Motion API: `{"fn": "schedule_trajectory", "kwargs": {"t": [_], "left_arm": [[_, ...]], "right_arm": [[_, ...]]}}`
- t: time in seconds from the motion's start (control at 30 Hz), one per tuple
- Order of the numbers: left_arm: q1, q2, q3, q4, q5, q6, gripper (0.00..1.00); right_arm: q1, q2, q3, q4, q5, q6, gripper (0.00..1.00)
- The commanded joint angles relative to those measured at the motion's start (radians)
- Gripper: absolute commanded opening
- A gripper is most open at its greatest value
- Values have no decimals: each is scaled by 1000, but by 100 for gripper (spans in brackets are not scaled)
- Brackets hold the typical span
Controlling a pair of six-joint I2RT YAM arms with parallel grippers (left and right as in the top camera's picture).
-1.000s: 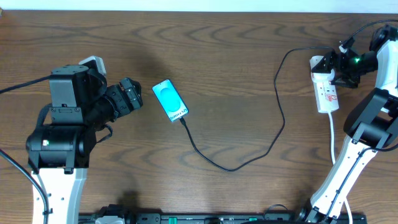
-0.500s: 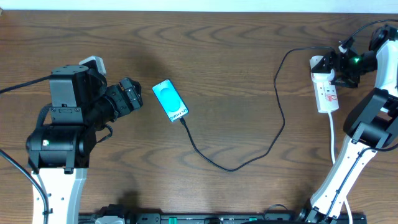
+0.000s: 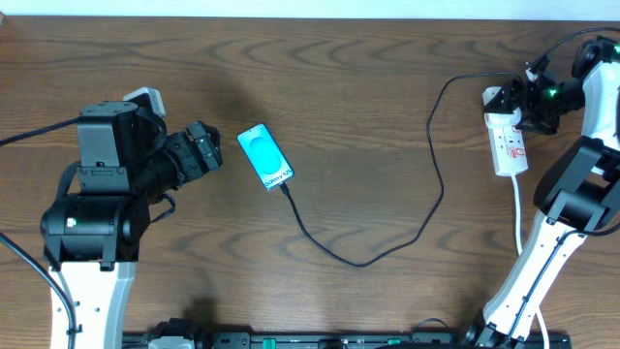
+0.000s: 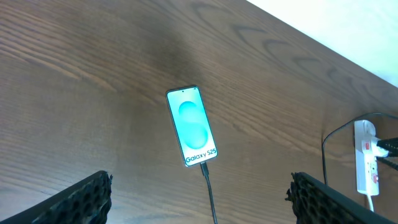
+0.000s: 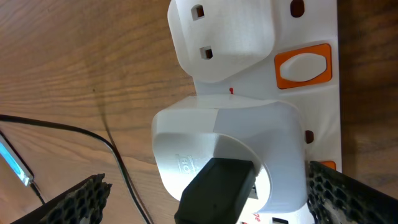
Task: Plug charger to phone and switch on socket
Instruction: 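Press the orange switch down with the right gripper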
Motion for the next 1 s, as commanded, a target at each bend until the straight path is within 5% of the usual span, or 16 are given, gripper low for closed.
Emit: {"fn": "schedule_trajectory", "kwargs": {"t": [0.0, 0.97], "left_arm": [[2, 2, 18, -1, 5, 2, 91], [2, 2, 18, -1, 13, 2, 92]], "right_arm": [[40, 38, -46, -6, -69, 12, 99], [49, 38, -46, -44, -79, 46, 99]]}}
